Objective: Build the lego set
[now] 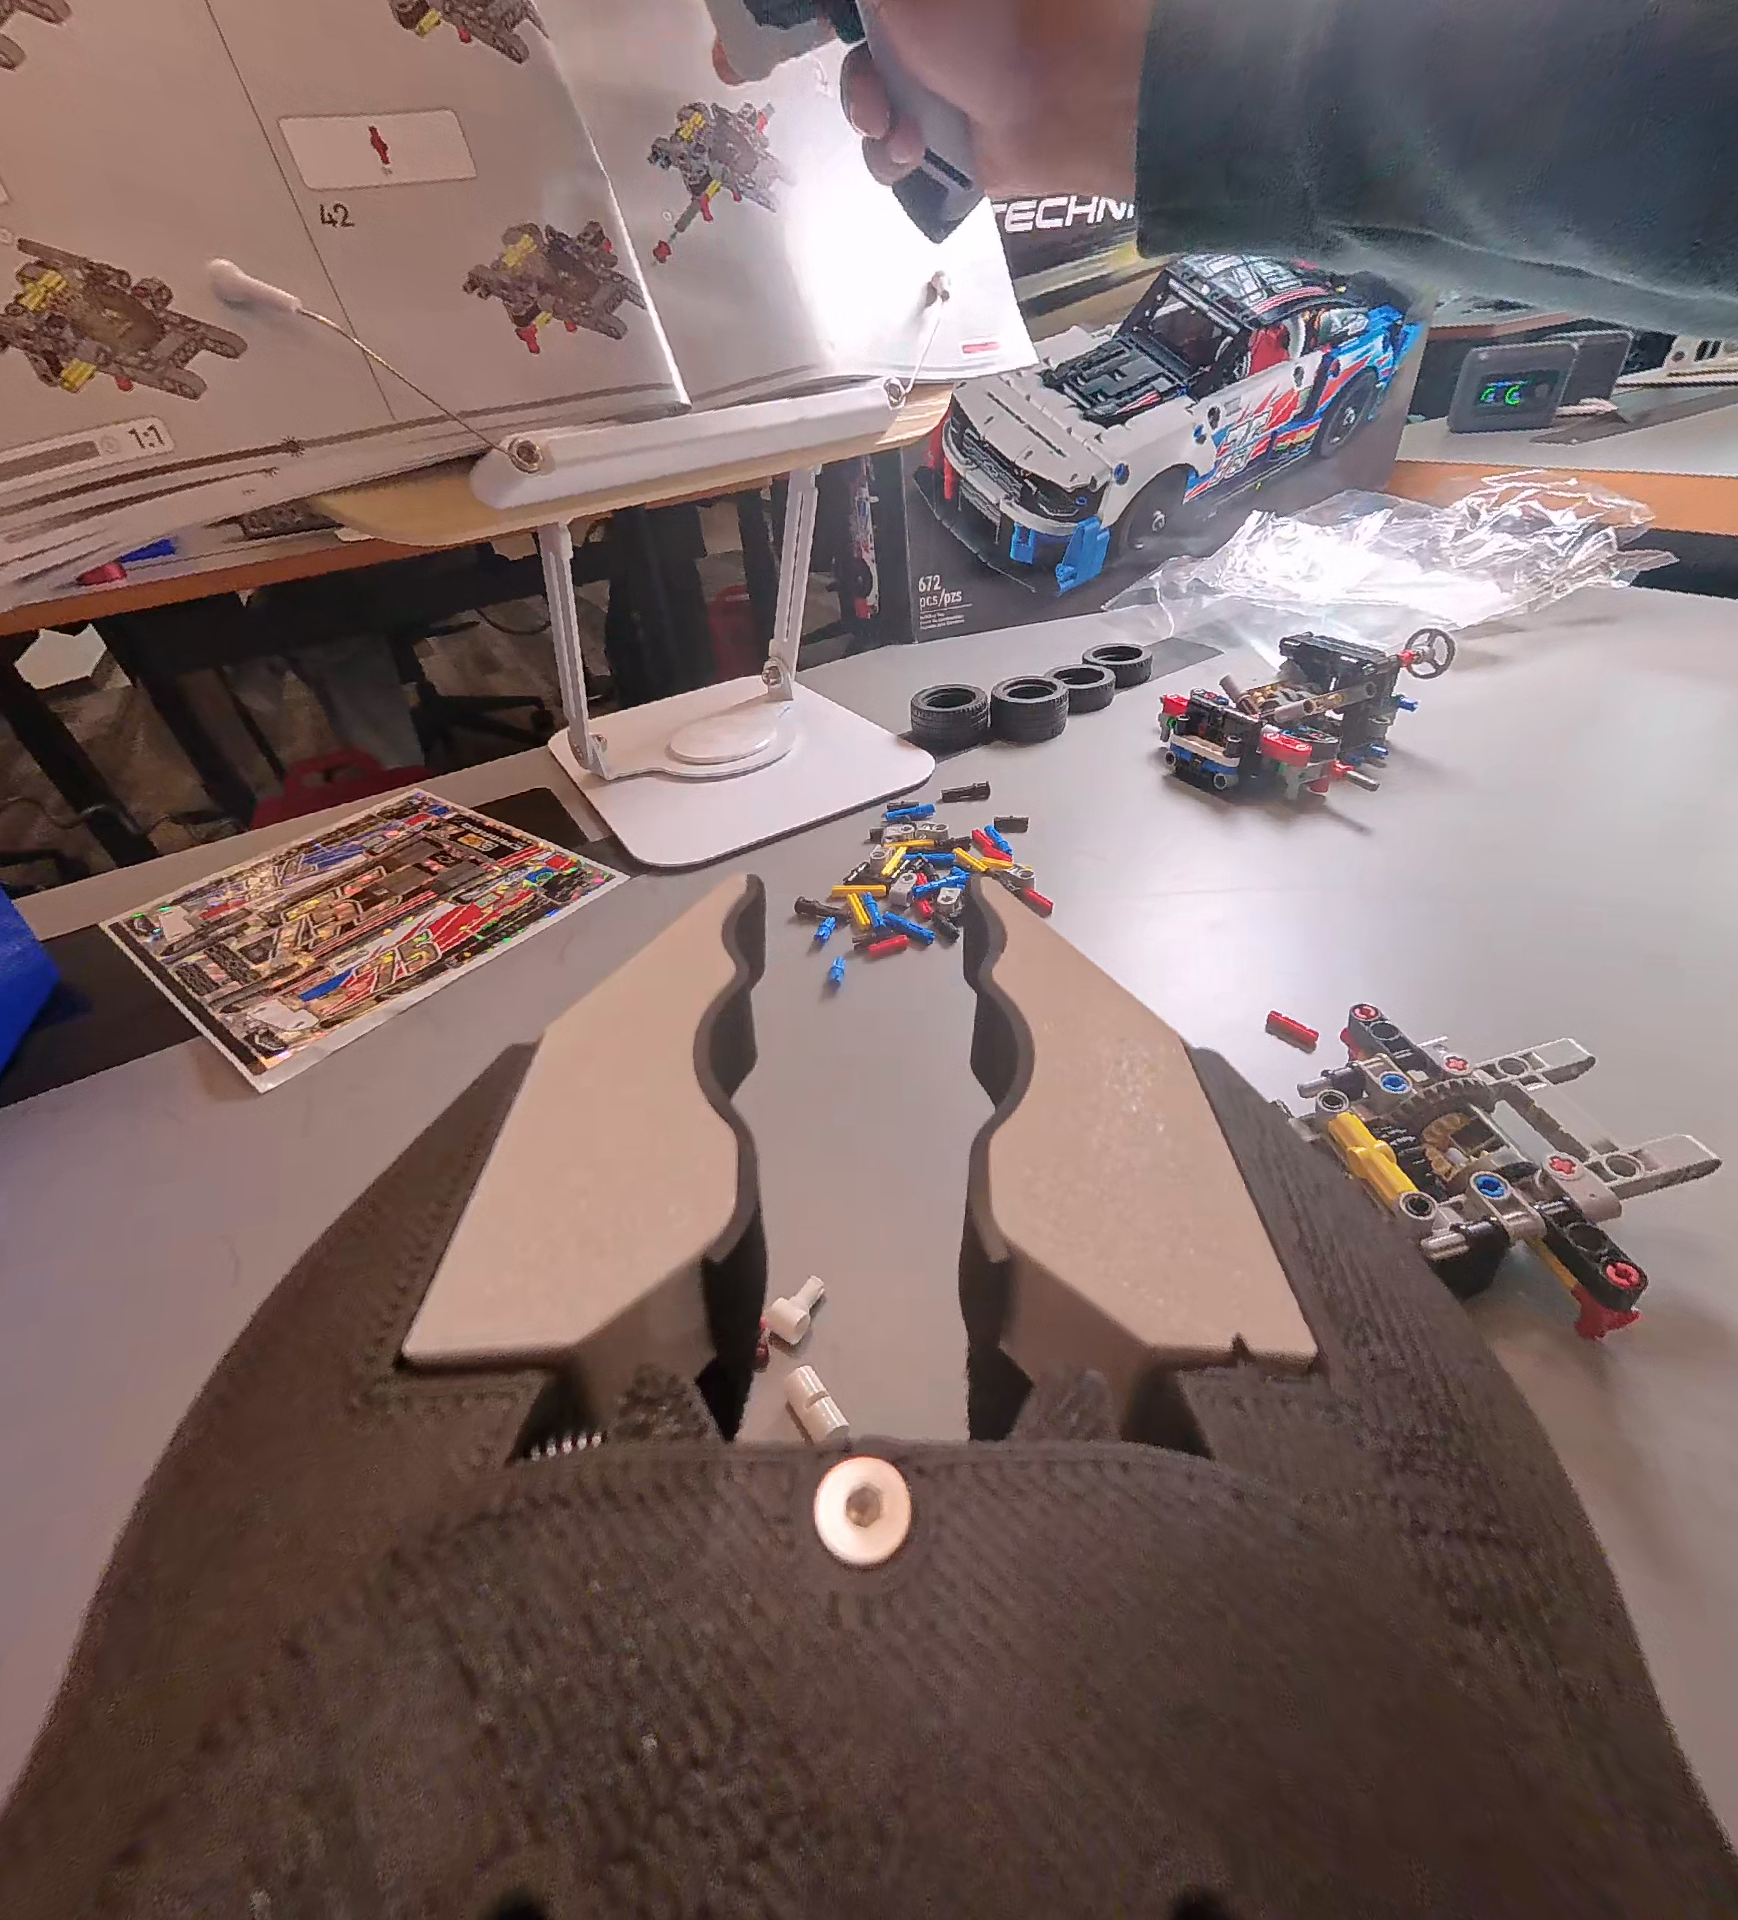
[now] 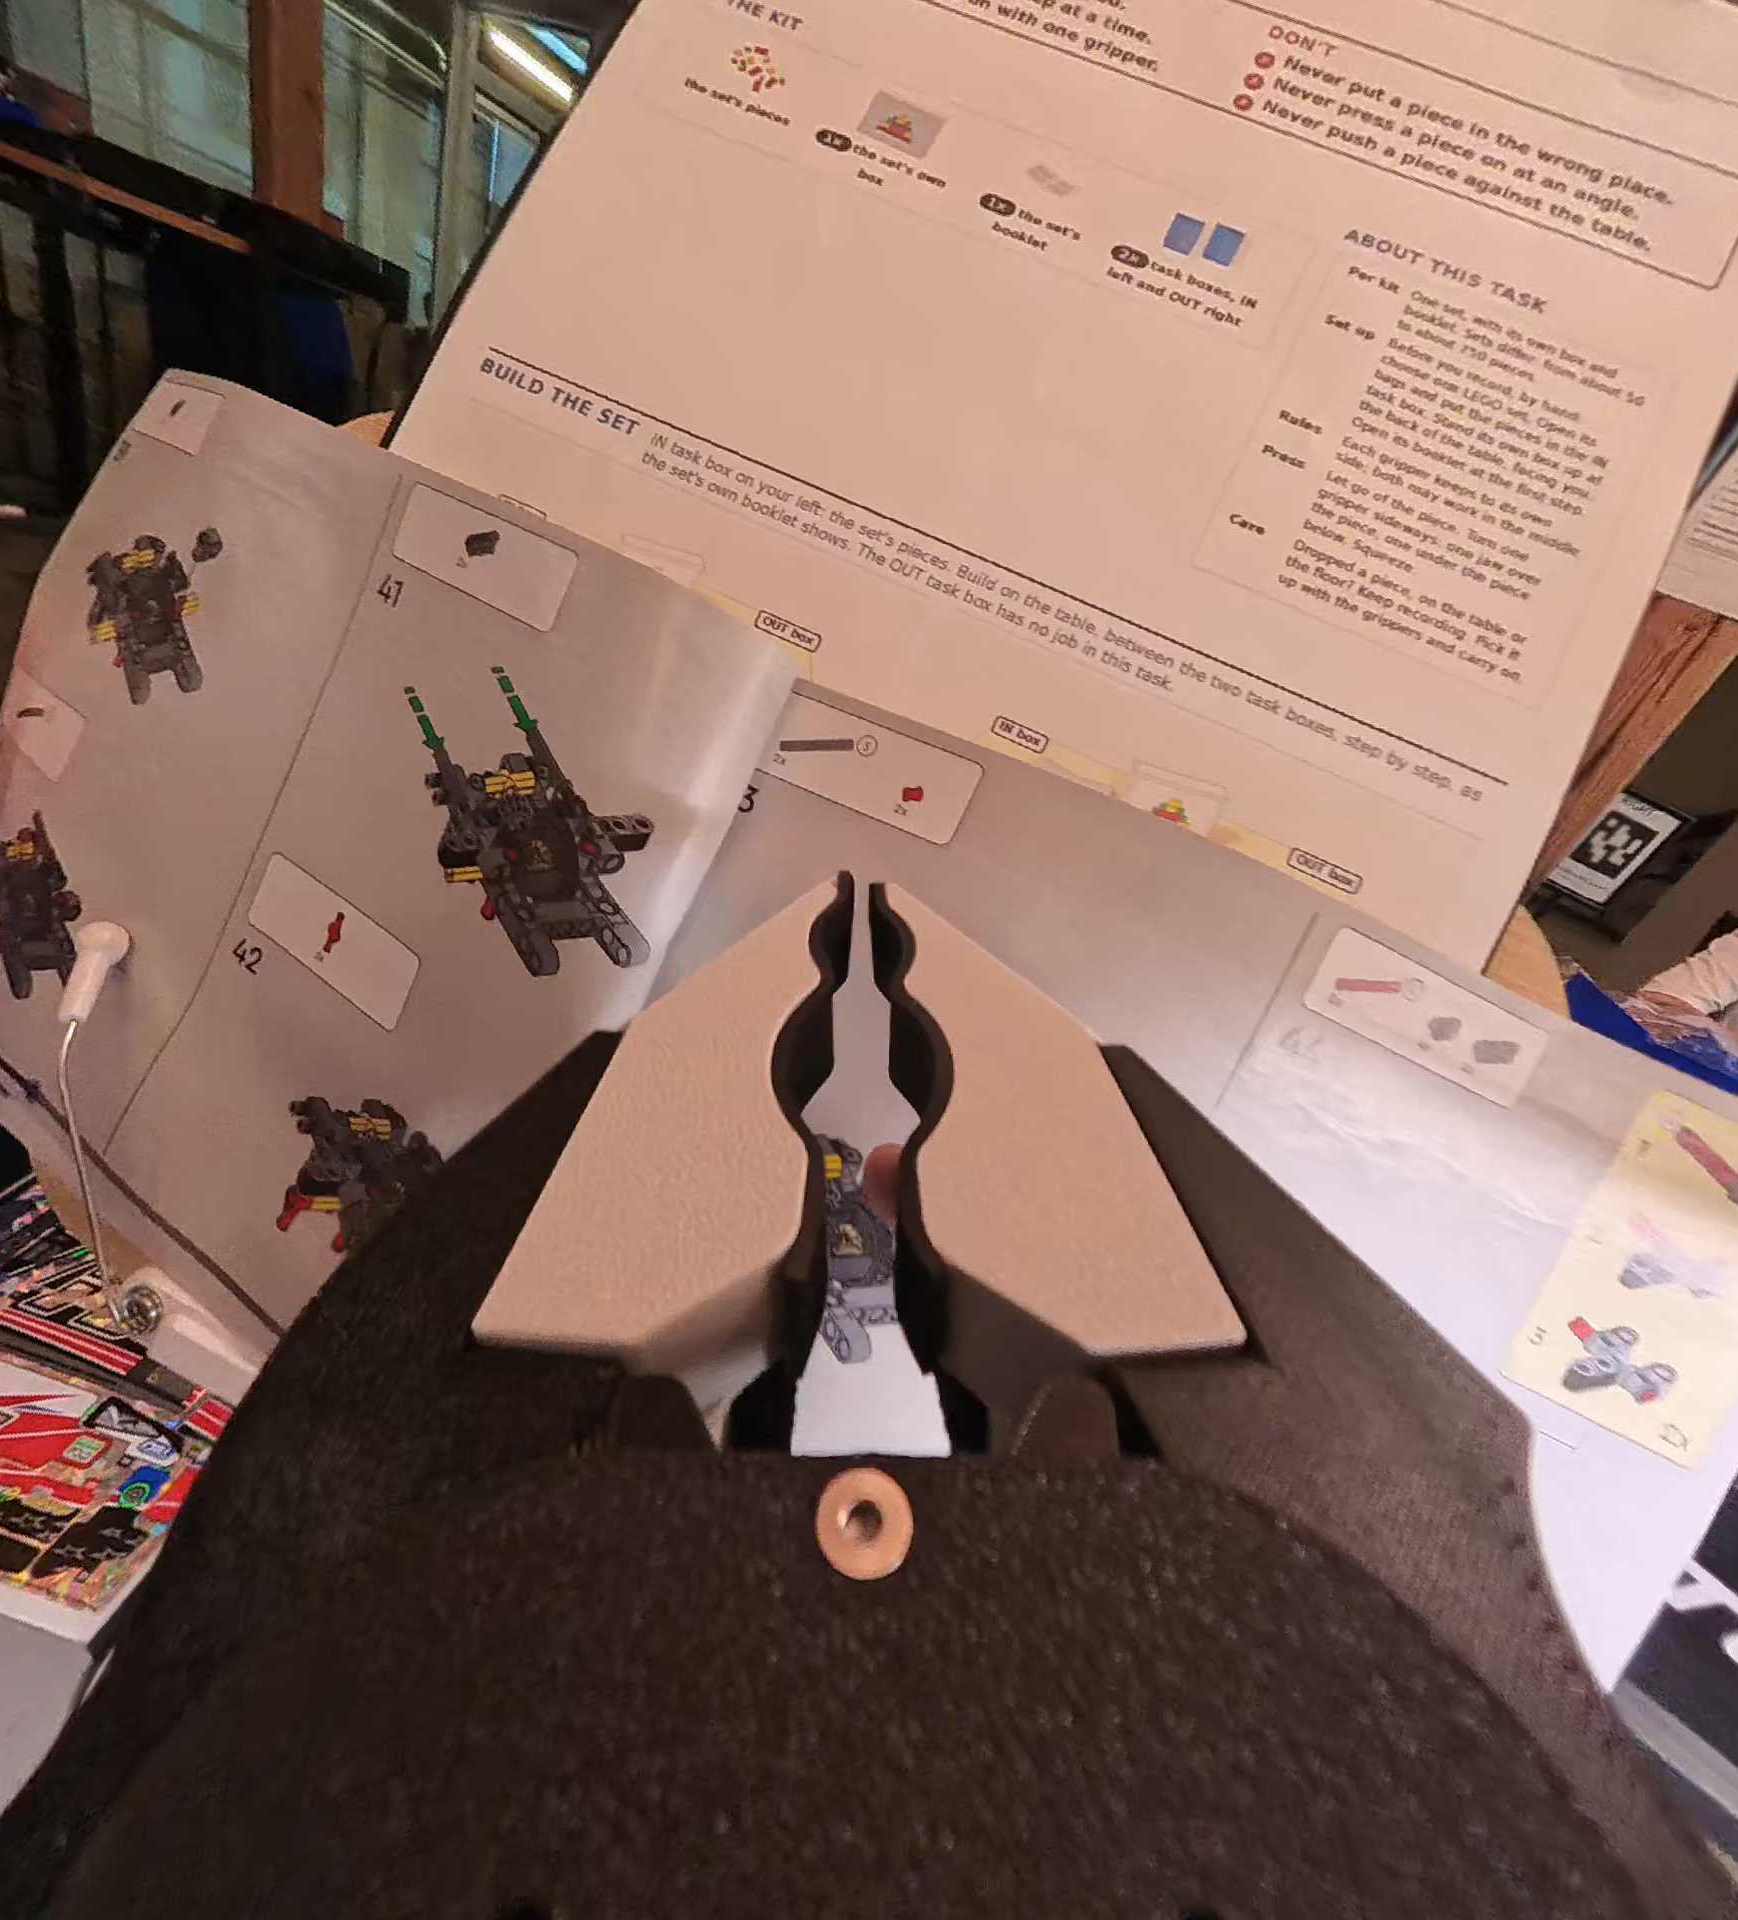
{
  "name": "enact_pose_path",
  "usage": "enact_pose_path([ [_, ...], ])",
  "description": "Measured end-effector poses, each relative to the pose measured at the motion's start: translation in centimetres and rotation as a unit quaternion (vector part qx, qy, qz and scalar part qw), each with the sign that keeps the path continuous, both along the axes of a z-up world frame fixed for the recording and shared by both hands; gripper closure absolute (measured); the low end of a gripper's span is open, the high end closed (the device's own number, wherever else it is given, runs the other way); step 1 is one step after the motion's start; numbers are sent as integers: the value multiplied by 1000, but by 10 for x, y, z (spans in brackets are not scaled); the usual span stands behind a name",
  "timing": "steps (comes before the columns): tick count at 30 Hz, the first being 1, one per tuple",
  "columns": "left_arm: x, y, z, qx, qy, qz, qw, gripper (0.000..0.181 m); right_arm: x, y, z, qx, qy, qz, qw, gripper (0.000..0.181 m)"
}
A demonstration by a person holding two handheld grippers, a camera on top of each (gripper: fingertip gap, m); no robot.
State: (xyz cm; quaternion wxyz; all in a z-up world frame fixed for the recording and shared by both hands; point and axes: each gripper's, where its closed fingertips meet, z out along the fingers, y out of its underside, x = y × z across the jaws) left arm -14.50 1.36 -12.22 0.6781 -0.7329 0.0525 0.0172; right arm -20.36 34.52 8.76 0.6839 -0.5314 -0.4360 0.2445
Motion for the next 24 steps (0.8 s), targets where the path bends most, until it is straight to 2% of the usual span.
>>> enact_pose_path([
  [1,0,0,0,-1,0,1,1000,145,2,1,-1,0,-1,-1,1000,180],
  [7,-3,0,-2,-4,-5,7,1000,144,19,2,-4,0,0,-4,1000,176],
  [11,-7,-1,0,-2,2,16,1000,145,38,-16,-6,0,7,6,1000,176],
  [14,-15,-4,6,4,-2,29,1000,145,60,-53,-7,-16,28,42,999,175],
  [17,-23,-8,16,20,-4,43,999,147,89,-106,-19,-30,40,89,995,175],
  [20,-32,-14,31,35,-6,49,998,149,124,-160,-46,-55,33,130,989,175],
  [24,-40,-21,45,15,-24,25,999,148,173,-218,-96,-111,14,164,980,175],
])
